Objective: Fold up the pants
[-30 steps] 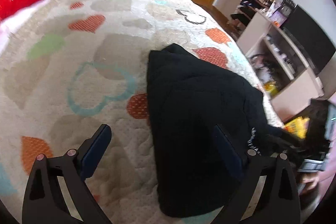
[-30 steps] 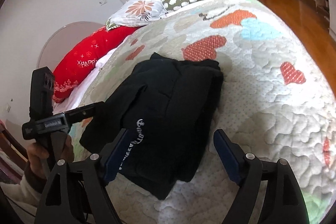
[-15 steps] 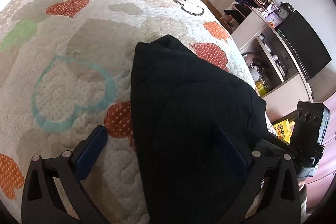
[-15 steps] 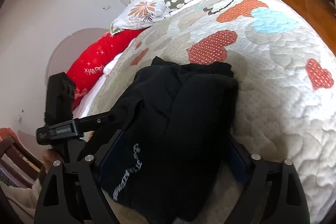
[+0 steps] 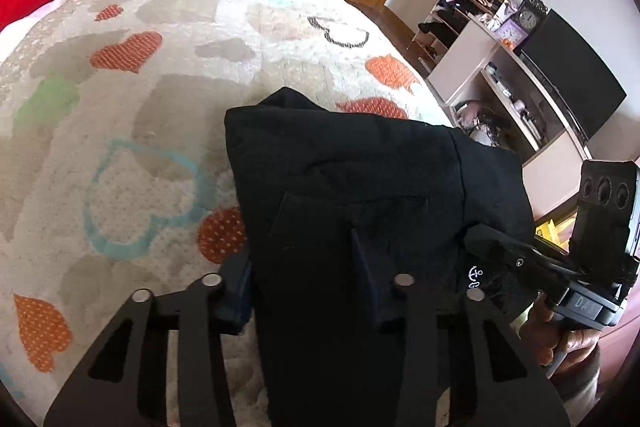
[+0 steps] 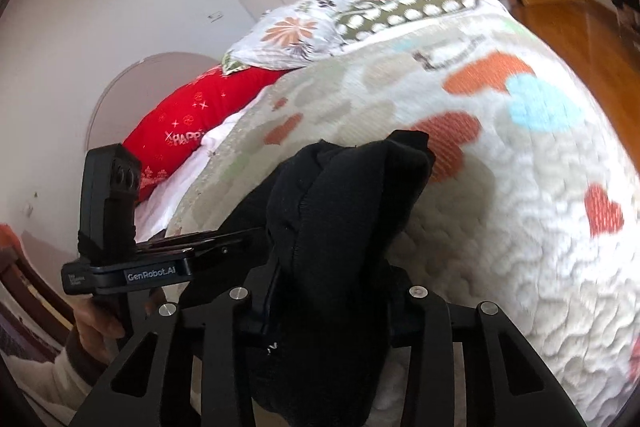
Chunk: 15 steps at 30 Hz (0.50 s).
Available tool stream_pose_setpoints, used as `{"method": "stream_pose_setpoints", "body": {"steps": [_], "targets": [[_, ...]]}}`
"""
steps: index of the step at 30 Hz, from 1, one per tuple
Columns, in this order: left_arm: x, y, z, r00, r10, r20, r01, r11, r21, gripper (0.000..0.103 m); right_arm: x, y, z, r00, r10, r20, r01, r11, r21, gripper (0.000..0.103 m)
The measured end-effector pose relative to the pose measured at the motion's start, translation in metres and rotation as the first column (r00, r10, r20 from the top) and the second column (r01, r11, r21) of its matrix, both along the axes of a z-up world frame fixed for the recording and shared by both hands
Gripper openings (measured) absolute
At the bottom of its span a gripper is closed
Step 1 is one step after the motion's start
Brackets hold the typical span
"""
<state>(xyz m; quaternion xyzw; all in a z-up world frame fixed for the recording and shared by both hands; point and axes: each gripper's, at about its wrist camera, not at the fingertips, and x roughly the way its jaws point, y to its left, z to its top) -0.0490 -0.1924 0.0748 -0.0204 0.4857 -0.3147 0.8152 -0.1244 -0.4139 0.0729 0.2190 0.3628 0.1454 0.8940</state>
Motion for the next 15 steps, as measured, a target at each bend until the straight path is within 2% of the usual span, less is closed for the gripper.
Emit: {"method": "stream_pose_setpoints", "body": {"steps": [8,15], "targets": [[0.03,0.039,0.039,0.99,0.097,0.102,-0.097,0.995,-0.003,0.039,0.044,0.03,0.03,0.996,0.066,0.067,-0.066,0.998,-0.005,0.037],[0.068,0.068,0.04,0.976,0.17,0.134,-0.177,0.983,0.043,0.039,0.11,0.066,0.034,0.989,0.129,0.078,-0.128,0.992,-0.017,0.037]]}}
